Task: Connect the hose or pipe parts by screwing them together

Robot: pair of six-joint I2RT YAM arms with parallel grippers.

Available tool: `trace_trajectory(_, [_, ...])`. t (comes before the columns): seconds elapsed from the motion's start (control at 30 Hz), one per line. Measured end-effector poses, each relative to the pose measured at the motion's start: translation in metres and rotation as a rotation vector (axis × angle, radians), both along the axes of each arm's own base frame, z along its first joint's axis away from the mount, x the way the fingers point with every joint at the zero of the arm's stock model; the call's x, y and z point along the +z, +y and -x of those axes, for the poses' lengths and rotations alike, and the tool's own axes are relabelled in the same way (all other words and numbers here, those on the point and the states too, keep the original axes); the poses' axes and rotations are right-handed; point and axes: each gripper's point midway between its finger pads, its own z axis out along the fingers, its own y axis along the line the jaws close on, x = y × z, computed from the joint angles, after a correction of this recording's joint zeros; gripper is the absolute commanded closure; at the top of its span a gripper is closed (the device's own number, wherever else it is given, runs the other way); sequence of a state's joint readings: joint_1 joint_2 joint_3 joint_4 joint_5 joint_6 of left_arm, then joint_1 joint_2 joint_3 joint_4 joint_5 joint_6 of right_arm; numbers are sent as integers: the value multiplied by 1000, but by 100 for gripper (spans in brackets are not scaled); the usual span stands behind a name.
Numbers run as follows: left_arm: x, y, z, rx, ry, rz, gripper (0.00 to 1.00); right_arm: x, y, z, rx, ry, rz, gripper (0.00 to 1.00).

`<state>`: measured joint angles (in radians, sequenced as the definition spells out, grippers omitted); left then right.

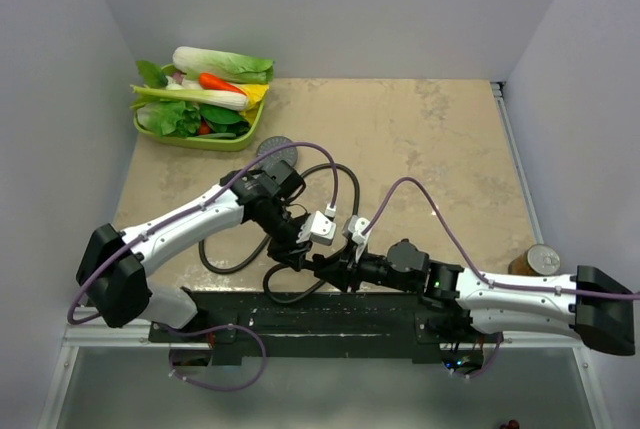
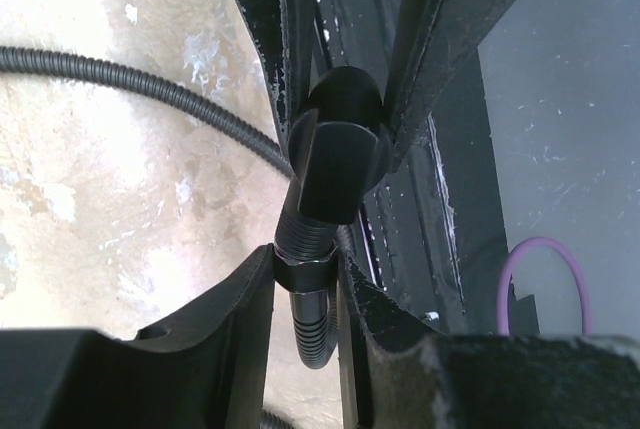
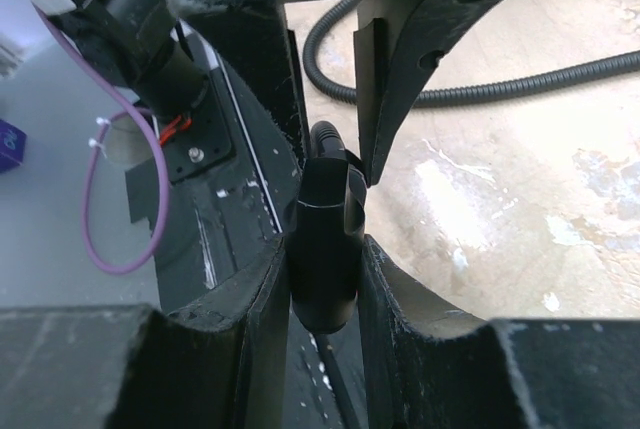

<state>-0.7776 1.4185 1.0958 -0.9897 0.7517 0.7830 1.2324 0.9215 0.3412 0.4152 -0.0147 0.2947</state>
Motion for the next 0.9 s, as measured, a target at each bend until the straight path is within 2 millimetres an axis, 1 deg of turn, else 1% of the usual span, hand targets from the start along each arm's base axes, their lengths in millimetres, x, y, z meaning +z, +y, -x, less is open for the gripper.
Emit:
trace_trajectory(0.27, [2, 5, 2, 19, -23, -34, 100, 1, 5, 1, -13, 57, -77, 100])
trace_trajectory(0.53, [6, 5, 6, 17, -21, -27, 100, 2, 3, 5, -23, 108, -142, 100])
trace_trajectory(0.77, [20, 0, 3, 13, -49, 8, 100, 11, -4, 3, -60, 149, -231, 100])
trace_trajectory(0.9, [26, -1, 2, 15, -63, 20, 100, 15, -5, 1, -78, 161, -253, 100])
